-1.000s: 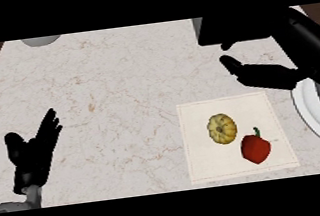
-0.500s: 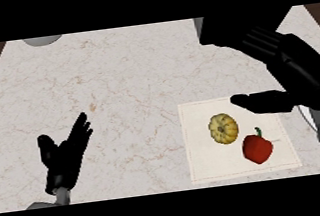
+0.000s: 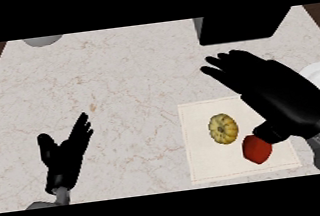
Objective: Pick the squash from the placemat and place it in the plate
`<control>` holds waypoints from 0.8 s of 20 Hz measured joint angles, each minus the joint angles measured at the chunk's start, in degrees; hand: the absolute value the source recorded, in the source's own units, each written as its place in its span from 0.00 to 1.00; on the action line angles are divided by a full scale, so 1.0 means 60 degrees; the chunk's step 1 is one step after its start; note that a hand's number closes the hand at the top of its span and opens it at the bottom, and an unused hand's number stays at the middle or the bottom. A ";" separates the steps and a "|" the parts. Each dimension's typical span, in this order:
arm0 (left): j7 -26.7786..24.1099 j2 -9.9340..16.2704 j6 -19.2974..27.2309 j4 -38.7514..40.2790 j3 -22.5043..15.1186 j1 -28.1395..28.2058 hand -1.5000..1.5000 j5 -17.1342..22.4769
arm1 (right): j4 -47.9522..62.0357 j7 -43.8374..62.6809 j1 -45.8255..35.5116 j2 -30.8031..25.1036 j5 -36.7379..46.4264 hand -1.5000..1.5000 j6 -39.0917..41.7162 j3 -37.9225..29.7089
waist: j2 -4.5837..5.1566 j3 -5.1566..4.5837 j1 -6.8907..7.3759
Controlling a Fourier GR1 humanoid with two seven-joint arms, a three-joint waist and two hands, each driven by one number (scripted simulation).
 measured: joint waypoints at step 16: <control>0.0006 -0.0257 -0.0327 -0.0012 0.0299 0.0036 0.50 -0.0291 | 0.0785 0.3178 0.0649 0.2767 0.3421 0.00 0.1981 0.2443 | 0.0050 0.0028 0.0069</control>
